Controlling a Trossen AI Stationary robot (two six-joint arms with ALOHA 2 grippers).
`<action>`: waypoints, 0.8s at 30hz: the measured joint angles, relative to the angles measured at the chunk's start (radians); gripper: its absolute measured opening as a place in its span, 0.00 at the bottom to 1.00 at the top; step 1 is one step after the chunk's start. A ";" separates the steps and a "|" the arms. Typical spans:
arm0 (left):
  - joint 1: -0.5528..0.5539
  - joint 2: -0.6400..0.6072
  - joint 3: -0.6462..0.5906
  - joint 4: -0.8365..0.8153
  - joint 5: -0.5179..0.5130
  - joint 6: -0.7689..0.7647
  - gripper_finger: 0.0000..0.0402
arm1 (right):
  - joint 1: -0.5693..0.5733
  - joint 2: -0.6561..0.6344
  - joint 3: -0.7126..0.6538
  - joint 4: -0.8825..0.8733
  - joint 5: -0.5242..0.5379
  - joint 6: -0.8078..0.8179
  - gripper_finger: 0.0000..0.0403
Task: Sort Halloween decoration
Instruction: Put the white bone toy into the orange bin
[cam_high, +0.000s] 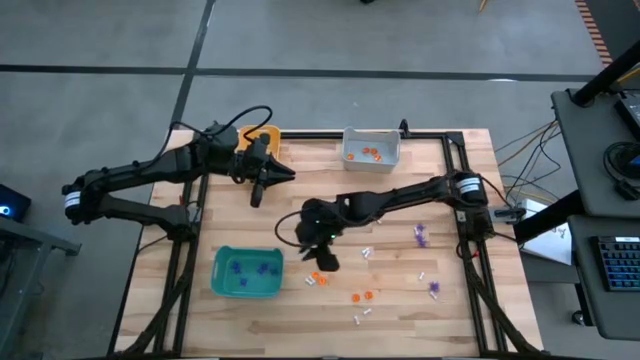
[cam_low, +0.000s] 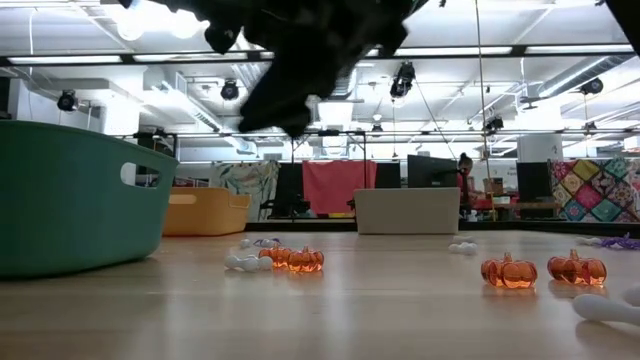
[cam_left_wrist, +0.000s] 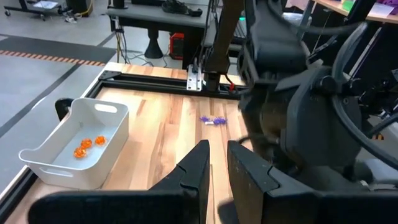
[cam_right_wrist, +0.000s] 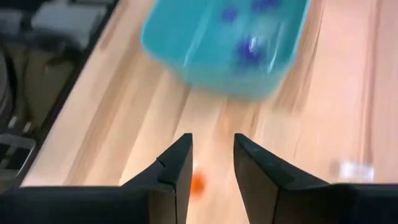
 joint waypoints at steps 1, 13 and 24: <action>0.000 0.002 0.000 -0.002 0.001 -0.001 0.10 | 0.000 -0.012 0.000 -0.052 0.000 0.001 0.25; 0.000 0.007 0.000 -0.011 0.002 -0.017 0.10 | 0.000 -0.060 -0.015 -0.545 0.144 0.094 0.21; 0.000 0.007 0.000 -0.011 0.002 -0.018 0.10 | -0.049 -0.071 -0.117 -0.814 0.444 0.268 0.21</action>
